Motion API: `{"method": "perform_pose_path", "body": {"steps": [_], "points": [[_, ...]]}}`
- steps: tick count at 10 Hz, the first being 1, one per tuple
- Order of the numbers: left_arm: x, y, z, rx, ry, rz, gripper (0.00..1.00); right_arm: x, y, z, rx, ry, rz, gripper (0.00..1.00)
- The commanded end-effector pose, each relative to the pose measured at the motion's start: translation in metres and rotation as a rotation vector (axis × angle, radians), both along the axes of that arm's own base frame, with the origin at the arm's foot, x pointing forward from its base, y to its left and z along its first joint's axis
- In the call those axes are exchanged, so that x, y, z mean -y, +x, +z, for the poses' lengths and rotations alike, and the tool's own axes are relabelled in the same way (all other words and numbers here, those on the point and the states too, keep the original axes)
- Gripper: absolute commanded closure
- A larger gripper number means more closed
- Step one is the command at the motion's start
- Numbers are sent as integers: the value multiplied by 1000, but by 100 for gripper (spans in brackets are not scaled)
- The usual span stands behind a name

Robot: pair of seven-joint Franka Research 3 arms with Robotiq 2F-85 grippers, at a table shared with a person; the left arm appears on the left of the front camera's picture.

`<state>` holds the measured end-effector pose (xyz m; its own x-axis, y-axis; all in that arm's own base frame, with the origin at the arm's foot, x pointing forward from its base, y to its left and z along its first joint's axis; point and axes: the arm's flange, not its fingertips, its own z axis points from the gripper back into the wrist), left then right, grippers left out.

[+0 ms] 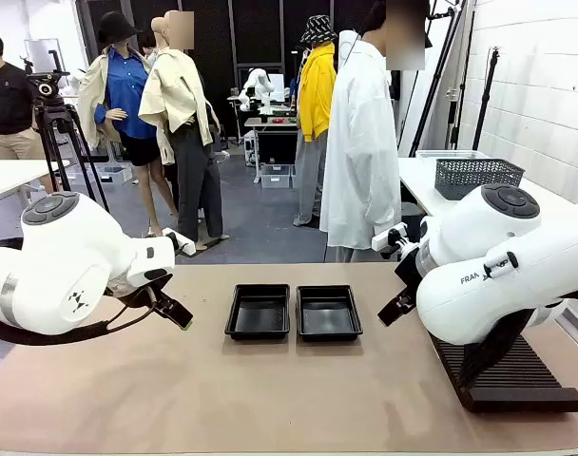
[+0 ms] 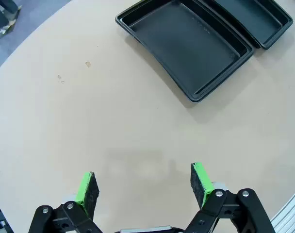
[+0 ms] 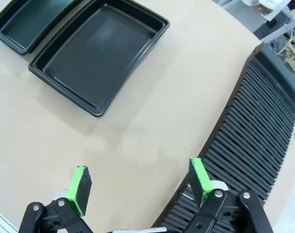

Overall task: Inspect and transfer BCBs to ESD trays.
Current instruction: Pick up the Blank PCB from the PCB Rack and place it in the left ESD tray.

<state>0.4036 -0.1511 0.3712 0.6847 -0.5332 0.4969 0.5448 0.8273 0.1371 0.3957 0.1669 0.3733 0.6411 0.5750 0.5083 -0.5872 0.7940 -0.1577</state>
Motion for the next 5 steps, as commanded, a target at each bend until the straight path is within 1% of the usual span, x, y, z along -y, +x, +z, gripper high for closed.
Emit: {"method": "perform_pose_path", "body": {"steps": [1,5], "points": [[0,0,0,0,0,0,0,0,0,0,0,0,0,0],[0,0,0,0,0,0,0,0,0,0,0,0,0,0]]}}
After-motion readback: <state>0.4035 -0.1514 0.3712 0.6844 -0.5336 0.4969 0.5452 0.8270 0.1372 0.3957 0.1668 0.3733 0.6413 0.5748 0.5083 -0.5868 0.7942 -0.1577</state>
